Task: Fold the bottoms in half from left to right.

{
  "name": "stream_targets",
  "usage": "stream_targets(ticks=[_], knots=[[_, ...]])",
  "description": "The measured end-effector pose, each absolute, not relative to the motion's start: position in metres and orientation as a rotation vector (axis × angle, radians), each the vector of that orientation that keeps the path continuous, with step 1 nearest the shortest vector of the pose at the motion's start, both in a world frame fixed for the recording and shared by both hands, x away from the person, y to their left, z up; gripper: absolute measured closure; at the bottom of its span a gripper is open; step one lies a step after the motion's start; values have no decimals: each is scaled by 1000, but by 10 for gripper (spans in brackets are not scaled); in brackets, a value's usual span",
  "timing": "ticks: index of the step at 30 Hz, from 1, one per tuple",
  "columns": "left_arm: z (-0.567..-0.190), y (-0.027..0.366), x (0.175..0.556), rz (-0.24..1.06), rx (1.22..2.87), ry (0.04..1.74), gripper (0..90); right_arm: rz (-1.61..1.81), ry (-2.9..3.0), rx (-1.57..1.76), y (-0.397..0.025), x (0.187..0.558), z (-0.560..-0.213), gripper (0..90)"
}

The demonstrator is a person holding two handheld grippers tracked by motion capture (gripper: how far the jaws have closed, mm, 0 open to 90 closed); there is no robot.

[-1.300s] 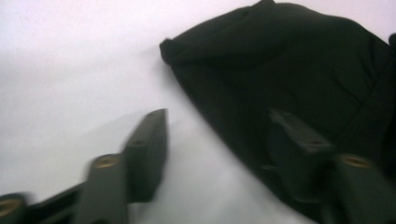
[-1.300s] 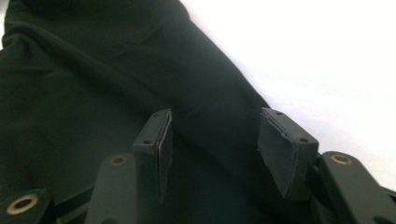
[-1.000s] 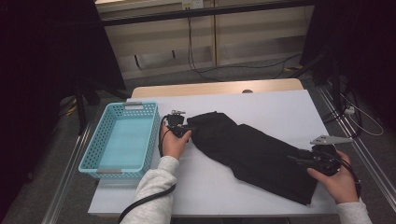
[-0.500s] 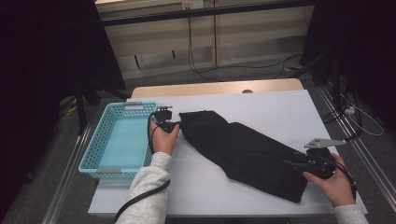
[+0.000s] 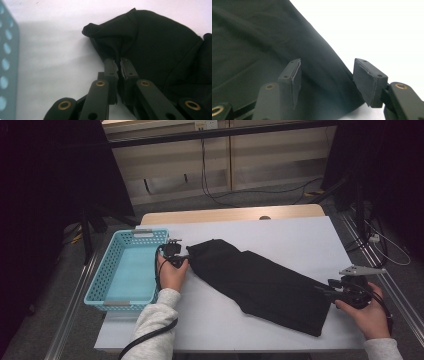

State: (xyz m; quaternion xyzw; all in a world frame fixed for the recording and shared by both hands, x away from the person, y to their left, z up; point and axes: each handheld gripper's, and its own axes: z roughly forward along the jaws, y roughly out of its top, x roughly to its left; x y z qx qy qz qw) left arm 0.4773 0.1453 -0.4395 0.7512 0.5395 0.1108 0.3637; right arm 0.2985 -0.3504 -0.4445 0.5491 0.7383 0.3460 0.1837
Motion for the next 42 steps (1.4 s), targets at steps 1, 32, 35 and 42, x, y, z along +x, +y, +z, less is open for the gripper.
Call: stream_targets(ticks=[1, 32, 35, 42], knots=[[-440, 145, 477, 285, 1933, 1388, 856, 968, 2084, 1557, -351, 301, -447, 420], [-430, 137, 470, 309, 1951, 1272, 432, 917, 2120, 1547, -372, 287, -441, 856], [-428, 132, 479, 324, 1962, 1248, 409, 907, 2112, 1524, -368, 290, -442, 750], [-442, 121, 512, 271, 2023, 1245, 469, 969, 2102, 1470, -358, 293, -439, 540]])
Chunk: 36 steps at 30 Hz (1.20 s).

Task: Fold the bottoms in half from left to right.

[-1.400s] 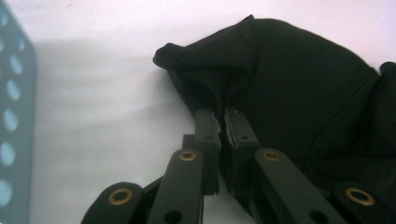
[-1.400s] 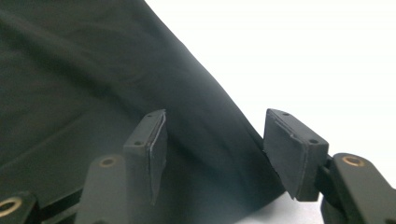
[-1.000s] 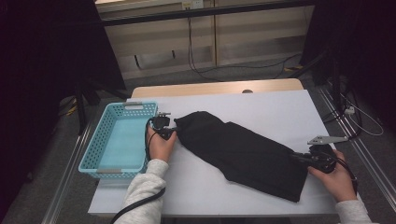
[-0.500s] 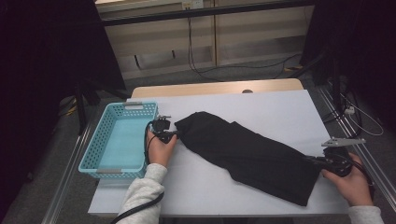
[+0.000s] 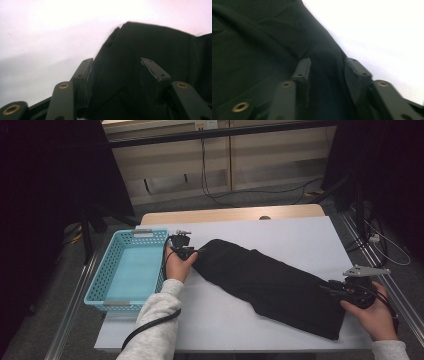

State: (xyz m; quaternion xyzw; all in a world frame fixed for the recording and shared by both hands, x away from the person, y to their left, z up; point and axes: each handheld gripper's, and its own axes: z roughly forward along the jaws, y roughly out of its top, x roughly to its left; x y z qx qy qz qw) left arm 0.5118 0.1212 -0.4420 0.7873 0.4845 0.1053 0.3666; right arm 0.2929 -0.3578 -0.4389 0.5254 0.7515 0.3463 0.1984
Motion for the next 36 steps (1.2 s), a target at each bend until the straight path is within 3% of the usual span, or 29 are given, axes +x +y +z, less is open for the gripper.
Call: stream_targets(ticks=[4, 6, 8, 18, 21, 22, 23, 36], knots=[[-450, 120, 517, 243, 2060, 1249, 586, 994, 2067, 1453, -357, 294, -437, 464], [-448, 121, 515, 224, 2067, 1273, 751, 1001, 2061, 1456, -356, 294, -436, 454], [-446, 121, 514, 202, 2057, 1300, 861, 1004, 2059, 1456, -355, 293, -436, 452], [-401, 146, 504, 141, 2068, 1373, 884, 1016, 2097, 1427, -346, 292, -438, 433], [-404, 147, 504, 142, 2098, 1360, 837, 1021, 2107, 1426, -344, 293, -439, 428], [-409, 148, 505, 192, 2097, 1355, 660, 1020, 2114, 1422, -341, 294, -439, 423], [-409, 148, 505, 192, 2097, 1355, 539, 1020, 2114, 1422, -341, 294, -439, 423], [-440, 135, 511, 295, 2105, 1302, 386, 1072, 2177, 1371, -326, 294, -439, 392]])
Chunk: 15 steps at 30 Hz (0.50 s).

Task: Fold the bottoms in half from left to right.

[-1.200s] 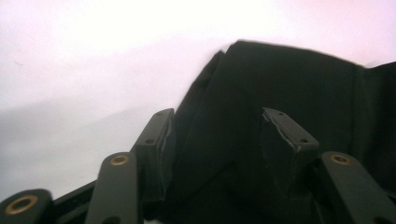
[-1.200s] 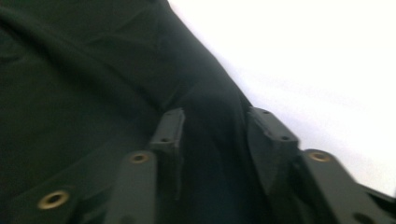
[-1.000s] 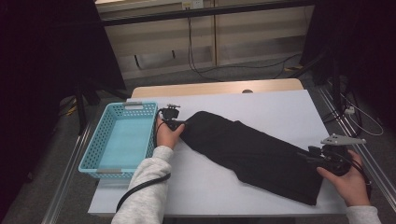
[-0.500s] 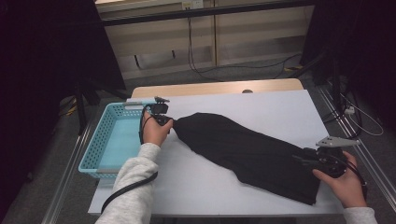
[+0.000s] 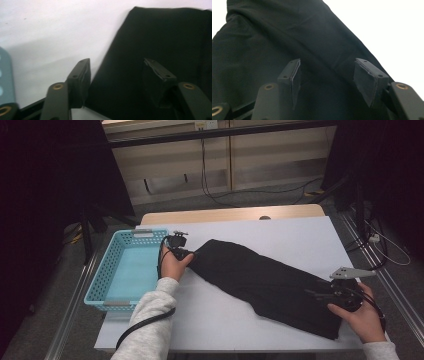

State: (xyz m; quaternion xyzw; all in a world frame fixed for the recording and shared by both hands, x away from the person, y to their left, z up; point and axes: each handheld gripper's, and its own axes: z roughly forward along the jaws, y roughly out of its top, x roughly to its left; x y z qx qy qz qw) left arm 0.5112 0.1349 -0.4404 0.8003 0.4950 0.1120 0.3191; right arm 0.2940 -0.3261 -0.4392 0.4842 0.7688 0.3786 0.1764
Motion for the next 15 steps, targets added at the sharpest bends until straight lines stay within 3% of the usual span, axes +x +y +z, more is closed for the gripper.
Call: stream_targets(ticks=[6, 10, 15], knots=[[-449, 133, 510, 314, 2142, 1267, 272, 1077, 2175, 1367, -327, 294, -440, 373], [-448, 130, 510, 330, 2165, 1276, 282, 1090, 2162, 1374, -329, 293, -438, 369], [-446, 127, 510, 321, 2186, 1292, 364, 1096, 2162, 1371, -329, 293, -438, 369]])
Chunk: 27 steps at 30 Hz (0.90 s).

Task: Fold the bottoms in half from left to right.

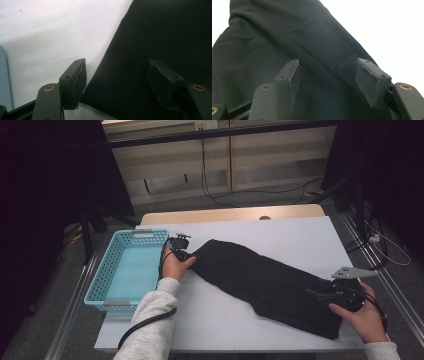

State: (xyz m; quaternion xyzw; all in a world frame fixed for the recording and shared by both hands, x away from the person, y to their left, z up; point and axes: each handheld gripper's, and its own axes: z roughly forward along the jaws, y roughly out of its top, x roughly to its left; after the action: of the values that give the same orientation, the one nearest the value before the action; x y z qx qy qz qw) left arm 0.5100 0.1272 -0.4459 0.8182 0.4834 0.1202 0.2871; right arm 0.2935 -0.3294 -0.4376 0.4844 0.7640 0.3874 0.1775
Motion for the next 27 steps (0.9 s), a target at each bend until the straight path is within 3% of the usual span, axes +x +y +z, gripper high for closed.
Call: stream_targets(ticks=[3, 8, 18, 27], knots=[[-446, 127, 507, 308, 2171, 1274, 411, 1097, 2165, 1371, -331, 295, -439, 369], [-446, 126, 504, 270, 2150, 1268, 580, 1101, 2164, 1367, -330, 297, -438, 369], [-442, 115, 499, 187, 2170, 1300, 767, 1104, 2177, 1351, -327, 298, -437, 369], [-440, 114, 501, 111, 2143, 1345, 816, 1124, 2183, 1364, -328, 299, -440, 326]])
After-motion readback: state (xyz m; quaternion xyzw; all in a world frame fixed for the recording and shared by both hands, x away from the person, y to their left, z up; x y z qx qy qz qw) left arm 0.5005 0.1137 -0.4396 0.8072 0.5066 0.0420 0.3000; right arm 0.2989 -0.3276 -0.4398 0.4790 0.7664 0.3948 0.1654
